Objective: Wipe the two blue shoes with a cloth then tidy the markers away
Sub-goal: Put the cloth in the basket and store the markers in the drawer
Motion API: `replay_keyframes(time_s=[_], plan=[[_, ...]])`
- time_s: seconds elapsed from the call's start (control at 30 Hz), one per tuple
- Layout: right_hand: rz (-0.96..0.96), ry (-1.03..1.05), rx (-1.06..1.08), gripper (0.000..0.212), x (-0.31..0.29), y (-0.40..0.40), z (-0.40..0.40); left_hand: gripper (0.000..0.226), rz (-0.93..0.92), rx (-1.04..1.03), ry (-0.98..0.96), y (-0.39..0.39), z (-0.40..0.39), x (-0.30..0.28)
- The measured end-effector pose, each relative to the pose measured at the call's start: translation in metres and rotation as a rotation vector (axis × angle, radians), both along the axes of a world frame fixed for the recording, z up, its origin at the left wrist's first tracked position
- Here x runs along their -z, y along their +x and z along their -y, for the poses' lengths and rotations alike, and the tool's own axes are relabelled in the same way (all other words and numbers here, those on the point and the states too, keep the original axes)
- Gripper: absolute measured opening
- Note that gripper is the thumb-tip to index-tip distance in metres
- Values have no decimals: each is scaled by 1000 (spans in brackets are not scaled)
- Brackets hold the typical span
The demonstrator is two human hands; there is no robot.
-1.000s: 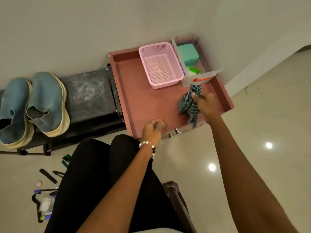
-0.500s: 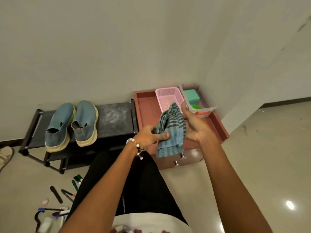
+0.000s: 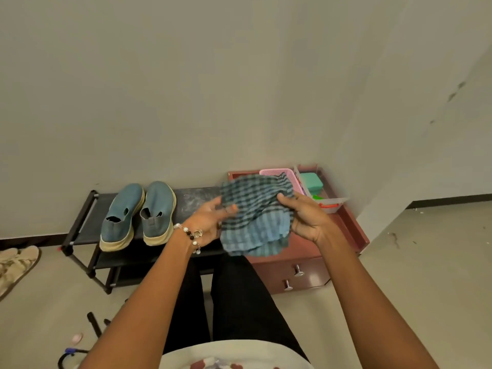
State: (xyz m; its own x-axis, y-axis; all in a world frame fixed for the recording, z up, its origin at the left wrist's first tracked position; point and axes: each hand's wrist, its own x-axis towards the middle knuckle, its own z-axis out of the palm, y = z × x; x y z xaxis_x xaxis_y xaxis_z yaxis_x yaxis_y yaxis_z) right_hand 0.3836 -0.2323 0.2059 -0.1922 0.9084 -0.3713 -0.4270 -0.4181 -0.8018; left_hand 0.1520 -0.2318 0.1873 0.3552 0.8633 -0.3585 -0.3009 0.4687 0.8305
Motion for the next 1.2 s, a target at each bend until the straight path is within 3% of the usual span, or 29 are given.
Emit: replay_keyframes(time_s=[0.1, 0.17, 0.27, 0.37, 0.47, 0.57, 0.73, 0.8, 0.93, 1.13, 1.2], plan=[[131, -104, -23, 23, 6, -5, 0, 32, -306, 44, -88, -2, -1, 7], [169, -160, -28, 25, 8, -4, 2, 27, -305, -11, -185, -5, -1, 9], [142, -76, -85, 51, 9, 2, 6, 31, -219, -93, -165, -6, -4, 4], [151, 150, -65, 55, 5, 7, 6, 71, -161, -161, 114, -6, -11, -4], [192, 402, 44, 26, -13, 14, 5, 90, -219, -158, 482, -10, -14, -16], [301, 488, 6, 45, -24, 15, -3, 71, -319, -196, 579, -6, -18, -29], [327, 370, 19, 29, -16, 22, -13, 28, -437, -159, 626, -4, -24, -31], [236, 320, -26, 28, -11, 28, -14, 26, -421, -109, 588, -6, -24, -32], [125, 234, -68, 25, -7, 30, -10, 47, -415, -1, 520, -11, -24, -30], [-131, 174, -46, 33, 13, 39, -2, 22, -331, -24, 332, -12, -21, -24], [-26, 193, -61, 42, 14, 33, -1, 20, -353, -25, 277, -11, -20, -23]])
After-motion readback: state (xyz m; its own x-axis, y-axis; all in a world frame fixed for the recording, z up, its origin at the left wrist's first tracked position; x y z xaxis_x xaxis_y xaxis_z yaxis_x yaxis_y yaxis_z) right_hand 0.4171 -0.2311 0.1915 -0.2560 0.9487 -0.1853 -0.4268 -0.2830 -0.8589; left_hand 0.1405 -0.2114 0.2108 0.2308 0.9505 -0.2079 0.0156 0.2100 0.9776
